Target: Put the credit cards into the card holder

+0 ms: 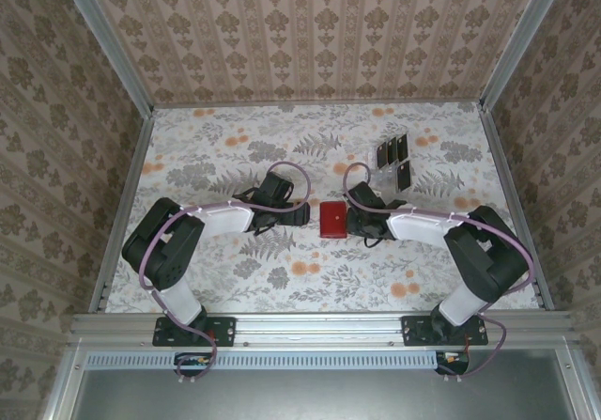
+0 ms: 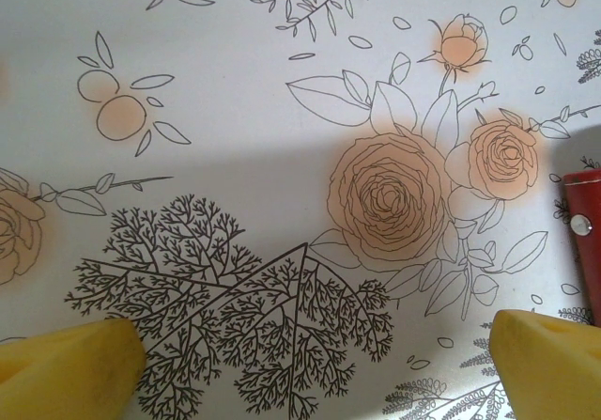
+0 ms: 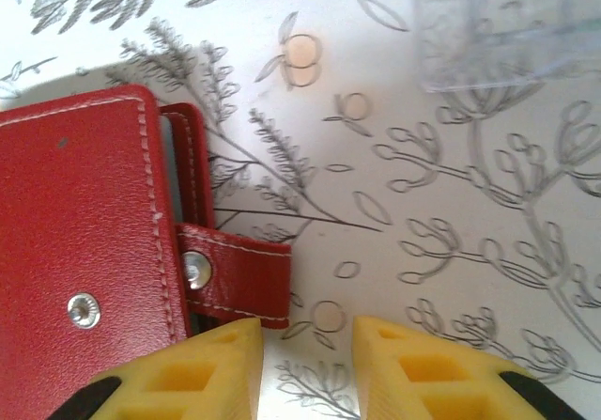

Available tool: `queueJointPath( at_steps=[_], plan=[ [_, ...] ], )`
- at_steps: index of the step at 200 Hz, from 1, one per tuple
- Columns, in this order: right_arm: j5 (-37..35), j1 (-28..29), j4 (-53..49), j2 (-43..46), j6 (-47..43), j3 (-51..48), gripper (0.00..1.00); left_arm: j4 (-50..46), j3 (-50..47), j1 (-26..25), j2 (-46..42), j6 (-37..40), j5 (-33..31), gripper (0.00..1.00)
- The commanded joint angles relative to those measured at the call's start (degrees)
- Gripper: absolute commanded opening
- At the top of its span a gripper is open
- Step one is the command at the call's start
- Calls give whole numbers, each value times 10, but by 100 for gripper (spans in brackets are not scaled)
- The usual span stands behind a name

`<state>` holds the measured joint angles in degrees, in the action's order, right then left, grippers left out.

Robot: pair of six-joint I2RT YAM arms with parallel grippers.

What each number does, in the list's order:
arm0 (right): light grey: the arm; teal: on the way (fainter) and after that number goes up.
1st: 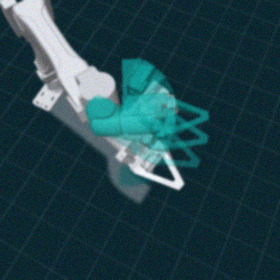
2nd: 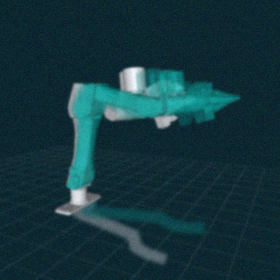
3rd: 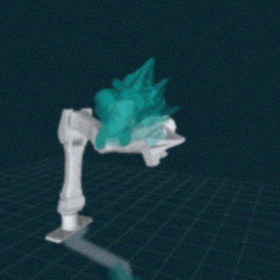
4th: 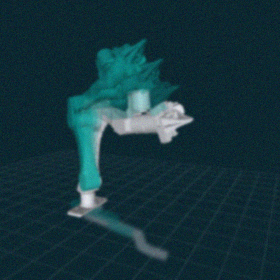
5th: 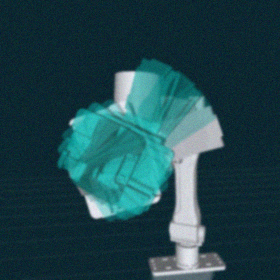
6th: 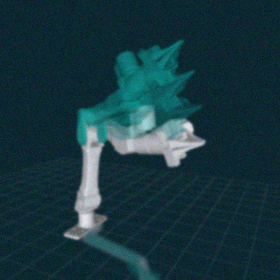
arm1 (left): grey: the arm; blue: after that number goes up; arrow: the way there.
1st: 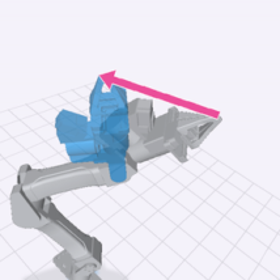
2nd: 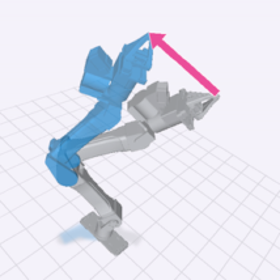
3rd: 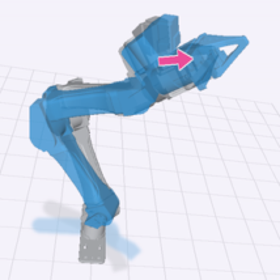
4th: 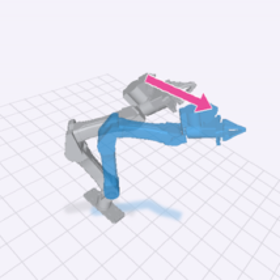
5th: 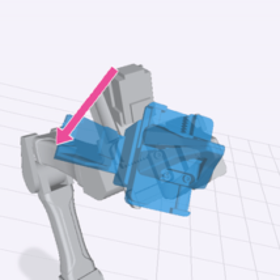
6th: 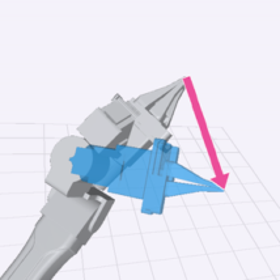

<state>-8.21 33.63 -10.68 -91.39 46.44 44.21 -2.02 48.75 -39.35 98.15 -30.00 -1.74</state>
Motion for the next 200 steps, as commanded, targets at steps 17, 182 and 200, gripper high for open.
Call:
queueJointPath(
  at_steps=[17,182,200],
  plan=[
    [6,-21,24,17,27,-12,32,-61,-34,14,48,-19,4,100],
    [78,-41,63,-16,25,10,33,-93,12,11,2,-11,21,100],
    [91,-43,79,-34,32,8,31,-94,13,10,3,-9,21,100]
  ],
)
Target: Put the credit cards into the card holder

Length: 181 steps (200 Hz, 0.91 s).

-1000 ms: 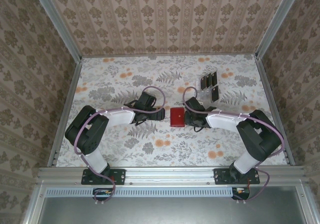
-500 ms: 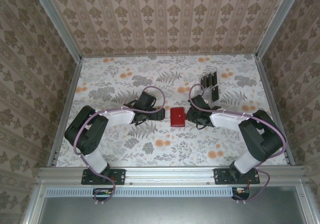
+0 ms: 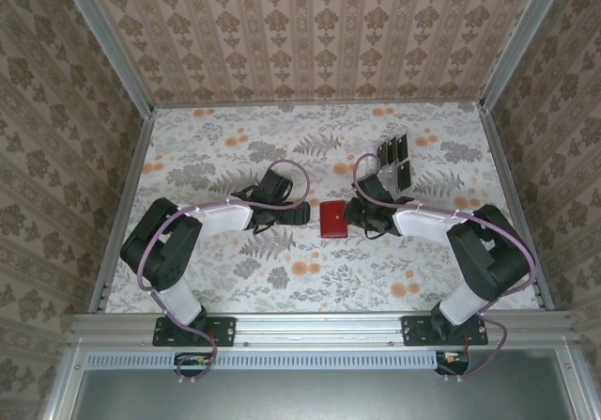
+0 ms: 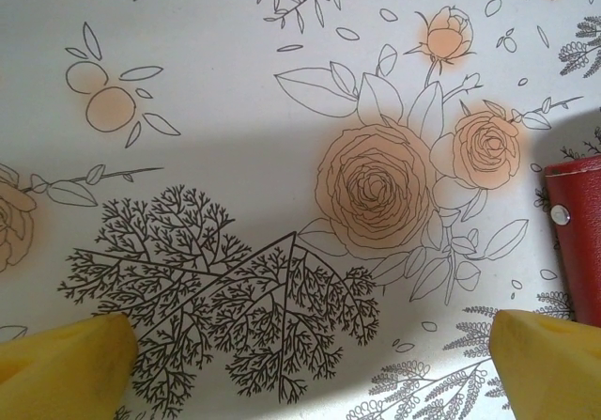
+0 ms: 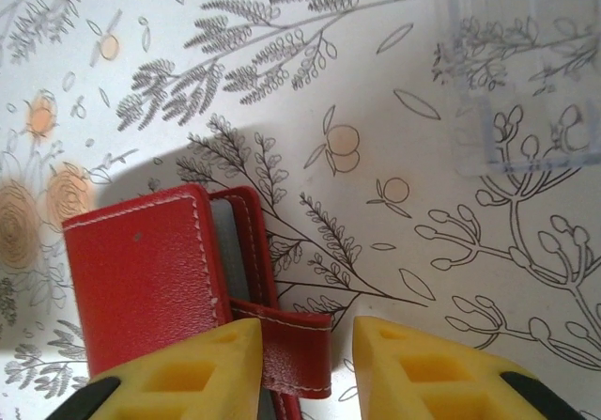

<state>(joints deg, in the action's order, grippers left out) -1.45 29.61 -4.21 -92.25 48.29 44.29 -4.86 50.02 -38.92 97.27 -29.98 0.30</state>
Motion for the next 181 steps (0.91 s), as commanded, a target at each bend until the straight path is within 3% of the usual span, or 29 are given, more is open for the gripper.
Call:
queueJointPath(
  at_steps=[1,36,82,181],
  plan=[
    [25,-2,15,-26,14,6,31,-66,0,6,12,-9,0,100],
    [72,-9,74,-51,42,-12,25,-68,1,6,10,-6,-2,100],
    [115,-20,142,-38,62,-40,0,-71,1,8,7,-2,-3,100],
    [202,-26,321,5,132,-101,0,-60,5,9,-1,10,1,100]
  ],
)
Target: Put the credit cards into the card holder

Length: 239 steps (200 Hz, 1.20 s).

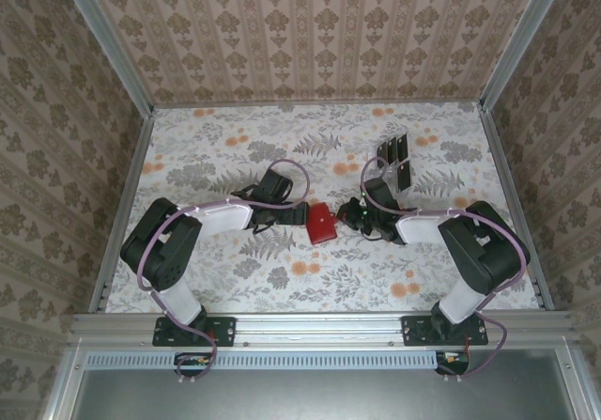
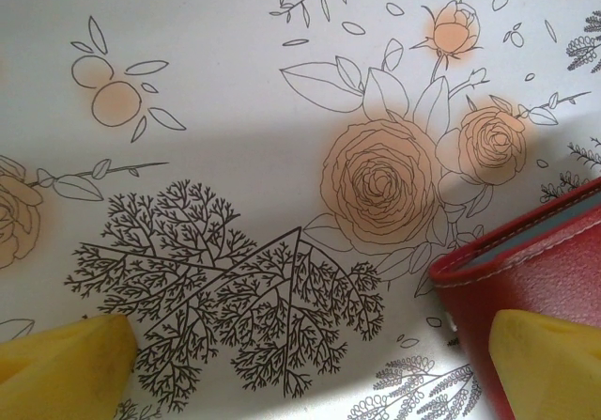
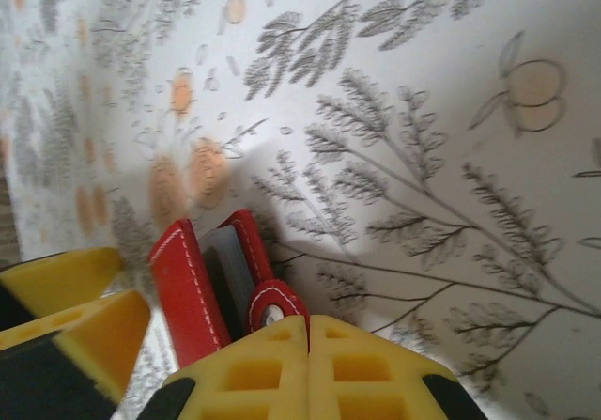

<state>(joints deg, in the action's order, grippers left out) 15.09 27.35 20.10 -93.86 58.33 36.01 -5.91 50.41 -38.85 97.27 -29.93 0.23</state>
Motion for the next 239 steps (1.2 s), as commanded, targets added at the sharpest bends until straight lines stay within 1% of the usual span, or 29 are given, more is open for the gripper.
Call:
queueJointPath(
  at_steps=[1,52,104,138,165,176,179,182,186,191,208,221,229,239],
  plan=[
    [37,-4,81,22,32,-19,0,-49,2,9,-1,9,1,100],
    [54,-4,185,24,87,-55,0,-35,-10,8,15,6,-4,100],
    [74,-4,303,-20,138,-73,0,-27,-9,5,57,6,-12,100],
    [70,-4,342,-36,155,-85,0,-27,-7,4,79,6,-14,100],
    [92,-4,381,-71,182,-79,0,-26,-3,2,89,8,-14,100],
    [93,-3,345,-69,167,-69,1,-27,-2,2,92,9,-15,100],
    [90,-3,326,-64,161,-67,8,-27,-1,2,92,10,-15,100],
    [86,-2,307,-57,152,-66,19,-28,-1,2,92,10,-15,100],
    [77,-2,280,-46,138,-64,28,-29,-1,2,92,11,-16,100],
    [64,0,243,-30,115,-62,33,-30,-1,2,92,10,-16,100],
    [1,8,67,46,19,-39,38,-30,-1,2,92,12,-16,100],
    [-58,15,-60,92,-44,-10,40,-30,1,3,93,12,-16,100],
    [-80,17,-119,107,-72,11,41,-31,2,2,96,14,-15,100],
    [-92,17,-173,111,-95,34,41,-31,4,2,98,14,-15,100]
  ],
)
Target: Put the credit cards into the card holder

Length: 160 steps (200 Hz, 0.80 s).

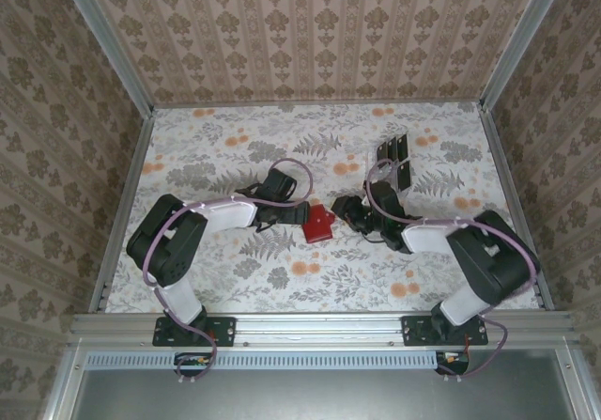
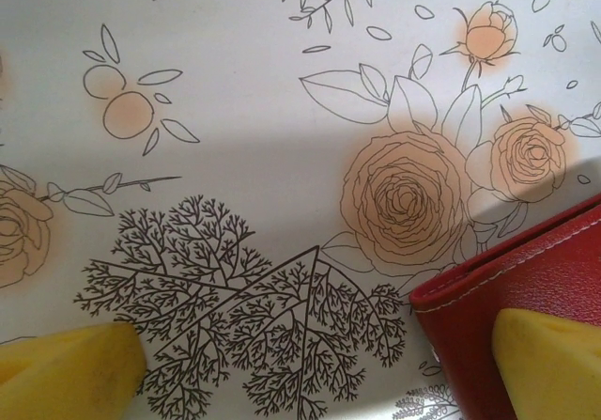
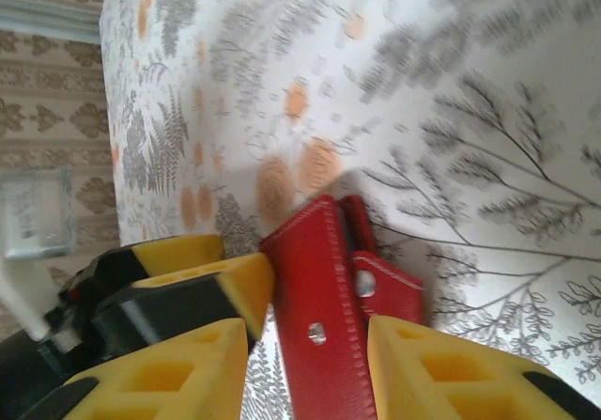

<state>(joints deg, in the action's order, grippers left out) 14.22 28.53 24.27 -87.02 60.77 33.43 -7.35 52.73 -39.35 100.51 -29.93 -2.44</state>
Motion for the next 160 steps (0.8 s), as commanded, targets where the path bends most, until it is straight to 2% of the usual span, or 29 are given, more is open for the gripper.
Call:
queueJointPath(
  at_steps=[1,25,68,160],
  plan=[
    [-84,6,-219,43,-122,62,41,-17,-19,8,66,14,12,100],
    [-91,11,-277,25,-145,101,43,-18,-18,7,71,16,10,100],
    [-116,52,-306,-36,-169,163,42,-20,-21,6,75,18,9,100],
    [-141,78,-363,-139,-197,226,17,-19,-20,7,81,20,8,100]
  ],
)
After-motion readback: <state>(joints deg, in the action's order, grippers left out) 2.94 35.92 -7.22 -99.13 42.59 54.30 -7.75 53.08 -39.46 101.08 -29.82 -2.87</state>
